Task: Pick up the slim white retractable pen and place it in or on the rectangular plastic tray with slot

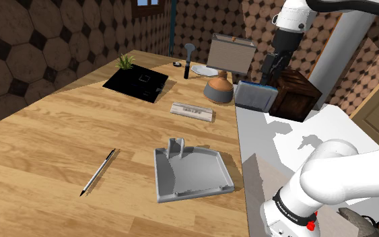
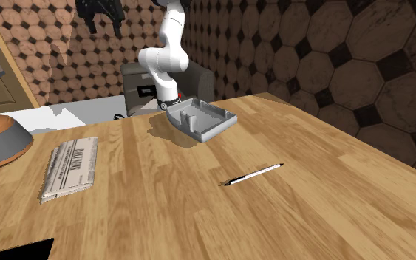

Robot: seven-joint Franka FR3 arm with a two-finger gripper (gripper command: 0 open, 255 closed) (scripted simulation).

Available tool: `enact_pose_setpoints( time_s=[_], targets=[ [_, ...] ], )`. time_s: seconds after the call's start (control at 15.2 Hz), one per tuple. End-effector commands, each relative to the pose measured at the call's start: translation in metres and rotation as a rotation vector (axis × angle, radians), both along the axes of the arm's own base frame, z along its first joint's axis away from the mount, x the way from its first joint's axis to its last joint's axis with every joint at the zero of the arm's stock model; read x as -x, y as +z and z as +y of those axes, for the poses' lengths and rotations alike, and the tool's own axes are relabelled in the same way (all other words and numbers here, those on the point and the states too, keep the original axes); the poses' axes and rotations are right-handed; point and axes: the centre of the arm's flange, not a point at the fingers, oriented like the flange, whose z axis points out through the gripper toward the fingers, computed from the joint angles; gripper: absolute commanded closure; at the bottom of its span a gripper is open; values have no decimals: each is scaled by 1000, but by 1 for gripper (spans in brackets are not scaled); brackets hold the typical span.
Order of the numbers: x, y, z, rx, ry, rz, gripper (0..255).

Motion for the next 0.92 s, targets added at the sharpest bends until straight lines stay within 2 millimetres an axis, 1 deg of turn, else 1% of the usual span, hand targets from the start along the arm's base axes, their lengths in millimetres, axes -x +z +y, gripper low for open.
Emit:
enact_pose_setpoints(
  time_s=[0.0,0.46,0.86],
  targets=[
    [0,0,0,0,0,0,0],
    [11,-48,70,-51,-124,-14,0],
    [12,-86,133,-95,-231,-26,0]
  ],
)
